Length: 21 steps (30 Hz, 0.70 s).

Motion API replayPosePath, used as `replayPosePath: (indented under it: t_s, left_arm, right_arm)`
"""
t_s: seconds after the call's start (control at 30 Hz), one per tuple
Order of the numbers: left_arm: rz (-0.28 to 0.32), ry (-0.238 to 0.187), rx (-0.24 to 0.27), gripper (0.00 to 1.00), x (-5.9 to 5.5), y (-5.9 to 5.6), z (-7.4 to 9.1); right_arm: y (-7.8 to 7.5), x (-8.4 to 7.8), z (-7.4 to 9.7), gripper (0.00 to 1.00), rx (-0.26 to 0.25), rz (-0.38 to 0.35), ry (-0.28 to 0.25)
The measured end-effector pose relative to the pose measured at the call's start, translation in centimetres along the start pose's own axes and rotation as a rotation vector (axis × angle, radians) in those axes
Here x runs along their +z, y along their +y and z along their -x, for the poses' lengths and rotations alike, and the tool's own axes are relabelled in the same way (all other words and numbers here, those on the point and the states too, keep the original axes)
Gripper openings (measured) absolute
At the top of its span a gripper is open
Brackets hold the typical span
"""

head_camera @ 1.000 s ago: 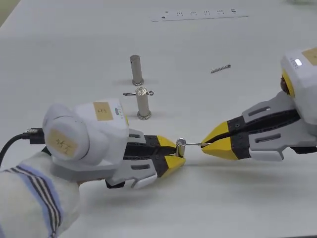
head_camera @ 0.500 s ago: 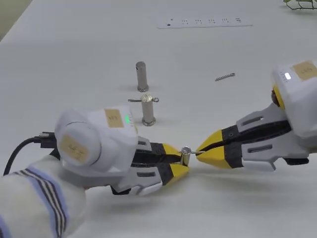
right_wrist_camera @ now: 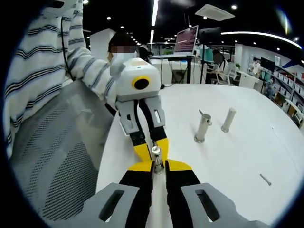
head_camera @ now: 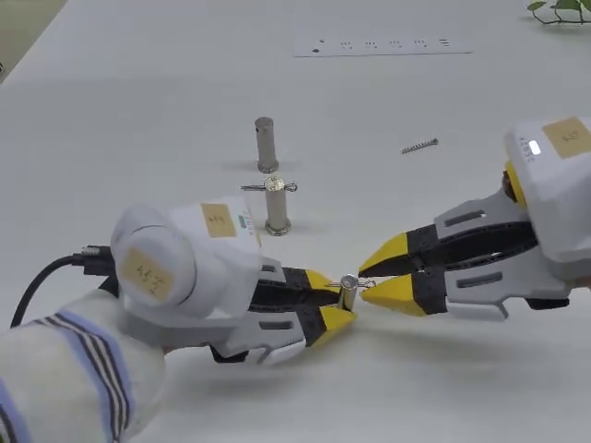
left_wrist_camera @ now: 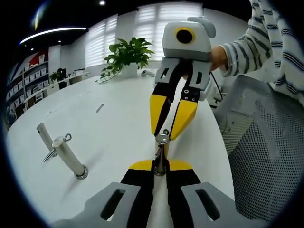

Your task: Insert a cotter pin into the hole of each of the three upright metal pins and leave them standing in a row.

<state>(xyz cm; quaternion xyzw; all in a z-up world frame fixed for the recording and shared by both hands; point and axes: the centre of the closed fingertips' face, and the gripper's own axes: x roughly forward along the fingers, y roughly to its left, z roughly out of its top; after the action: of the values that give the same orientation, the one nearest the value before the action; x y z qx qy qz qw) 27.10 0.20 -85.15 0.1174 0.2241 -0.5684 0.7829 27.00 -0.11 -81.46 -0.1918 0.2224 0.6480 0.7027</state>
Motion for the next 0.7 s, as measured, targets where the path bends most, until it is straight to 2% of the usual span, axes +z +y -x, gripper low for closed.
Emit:
replayPosePath:
  t_s: [0.17, 0.27, 0.7]
  left_arm:
    - [-0.001, 0.002, 0.002, 0.07, -0.02, 0.07, -0.06]
    - [0.003, 0.004, 0.007, 0.07, -0.08, 0.11, -0.08]
    - [0.01, -0.004, 0.01, 0.07, -0.04, 0.18, -0.11]
  right_arm:
    - [0.31, -0.13, 0.59, 0.08, 0.011, -0.013, 0.002]
    - [0.48, 0.04, 0.73, 0.04, 0.011, 0.015, 0.003]
    - [0.23, 0.44, 0.29, 0.03, 0.011, 0.026, 0.003]
